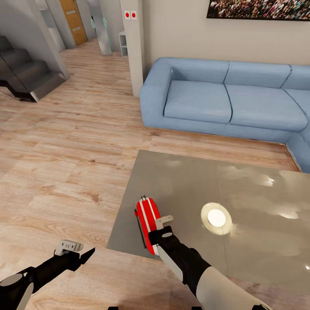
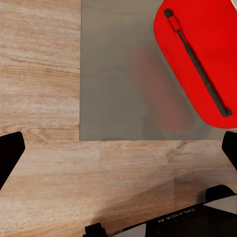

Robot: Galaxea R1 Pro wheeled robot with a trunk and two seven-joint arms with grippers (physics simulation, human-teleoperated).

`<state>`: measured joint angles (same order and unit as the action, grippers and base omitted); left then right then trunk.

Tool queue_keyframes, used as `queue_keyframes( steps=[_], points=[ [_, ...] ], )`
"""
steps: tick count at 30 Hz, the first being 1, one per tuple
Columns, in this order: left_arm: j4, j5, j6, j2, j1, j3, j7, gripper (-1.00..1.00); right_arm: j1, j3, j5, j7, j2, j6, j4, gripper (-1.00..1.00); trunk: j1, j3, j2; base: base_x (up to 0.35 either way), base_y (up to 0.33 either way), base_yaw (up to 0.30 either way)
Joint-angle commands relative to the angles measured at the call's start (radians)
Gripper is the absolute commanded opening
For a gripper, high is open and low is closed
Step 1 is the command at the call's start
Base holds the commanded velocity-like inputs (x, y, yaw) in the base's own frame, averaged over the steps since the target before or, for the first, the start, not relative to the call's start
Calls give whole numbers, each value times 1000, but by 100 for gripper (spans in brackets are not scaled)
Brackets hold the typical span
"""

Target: Turn on the radio receiver that's on the table in the living room.

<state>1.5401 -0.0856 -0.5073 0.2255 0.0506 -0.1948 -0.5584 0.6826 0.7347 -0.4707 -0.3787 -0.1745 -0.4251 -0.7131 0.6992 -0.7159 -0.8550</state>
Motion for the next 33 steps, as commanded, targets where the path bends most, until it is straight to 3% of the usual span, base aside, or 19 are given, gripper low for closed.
queue_keyframes(
  steps=[1, 8, 9, 15, 33],
  points=[
    [0, 0, 0, 0, 0, 0, 0, 100, 0, 0, 1, 0, 0, 0, -1, -100, 0, 0, 0, 0, 0, 0],
    [0, 0, 1, 0, 0, 0, 0, 100, 0, -1, 8, -11, 0, 0, -63, -100, 0, 0, 0, 0, 0, 0],
    [0, 0, 1, 0, 0, 0, -2, 100, 0, -17, 9, -329, 0, -609, -841, -100, 0, 0, 0, 0, 0, 0],
    [0, 0, 1, 0, 0, 0, -2, 100, 0, -17, 8, -362, 0, -622, -860, -100, 0, 0, 0, 0, 0, 0],
    [0, 0, 1, 0, 0, 0, -2, 100, 0, -23, 9, -368, 0, -622, -862, -100, 0, 0, 0, 0, 0, 0]
  ],
)
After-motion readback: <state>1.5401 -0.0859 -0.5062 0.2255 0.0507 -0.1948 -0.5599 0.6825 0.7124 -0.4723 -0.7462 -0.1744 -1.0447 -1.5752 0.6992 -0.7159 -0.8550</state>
